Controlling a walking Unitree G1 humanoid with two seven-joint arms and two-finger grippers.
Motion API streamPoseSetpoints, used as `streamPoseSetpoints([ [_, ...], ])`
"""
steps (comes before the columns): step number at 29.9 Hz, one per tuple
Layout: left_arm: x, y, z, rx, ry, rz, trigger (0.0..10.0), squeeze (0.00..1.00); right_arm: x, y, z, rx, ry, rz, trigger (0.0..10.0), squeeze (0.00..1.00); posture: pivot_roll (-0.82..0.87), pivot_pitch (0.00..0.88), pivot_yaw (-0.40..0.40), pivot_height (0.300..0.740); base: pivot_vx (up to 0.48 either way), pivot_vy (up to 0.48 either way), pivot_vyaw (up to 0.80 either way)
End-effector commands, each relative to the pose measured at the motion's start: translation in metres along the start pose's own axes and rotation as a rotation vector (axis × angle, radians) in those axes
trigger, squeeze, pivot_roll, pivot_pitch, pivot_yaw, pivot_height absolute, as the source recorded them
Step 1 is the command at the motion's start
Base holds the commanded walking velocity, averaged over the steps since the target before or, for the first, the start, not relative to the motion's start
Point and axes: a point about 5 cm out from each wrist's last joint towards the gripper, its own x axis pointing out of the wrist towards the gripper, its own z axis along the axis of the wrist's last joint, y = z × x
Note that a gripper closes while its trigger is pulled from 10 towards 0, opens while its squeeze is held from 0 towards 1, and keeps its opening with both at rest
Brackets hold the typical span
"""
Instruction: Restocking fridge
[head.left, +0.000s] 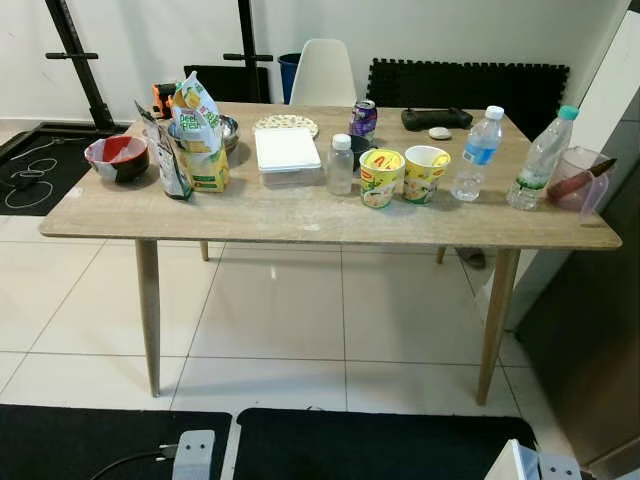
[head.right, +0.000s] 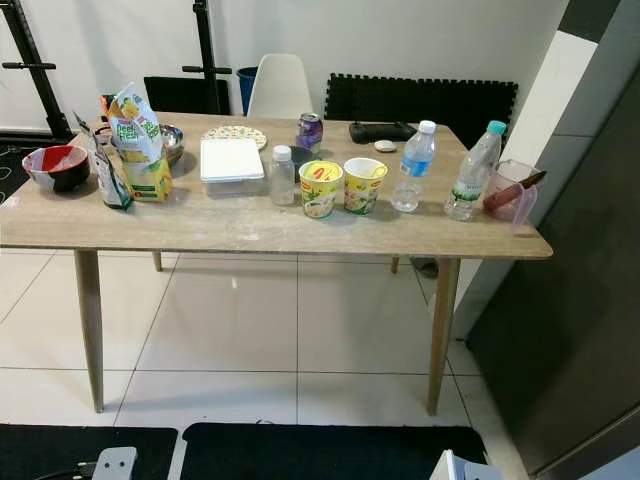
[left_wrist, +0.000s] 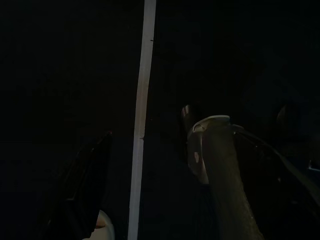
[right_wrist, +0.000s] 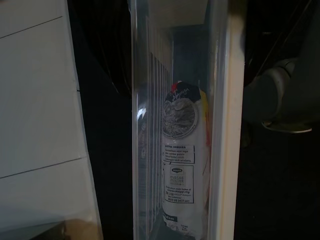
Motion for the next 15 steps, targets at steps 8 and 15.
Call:
streamPoseSetpoints([
  [8, 0.001, -0.004, 0.001, 0.043, 0.008, -0.017, 10.0, 0.00, 0.000, 0.005, -0.008, -0.009, 0.020, 0.004, 10.0, 0.00, -0.02, 0.000, -0.039, 0.740, 0.000, 0.000, 0.00],
  [15, 0.000, -0.003, -0.001, 0.072, 0.015, -0.018, 10.0, 0.00, -0.001, 0.005, -0.008, -0.011, 0.023, 0.005, 10.0, 0.00, -0.02, 0.000, -0.039, 0.740, 0.000, 0.000, 0.00],
])
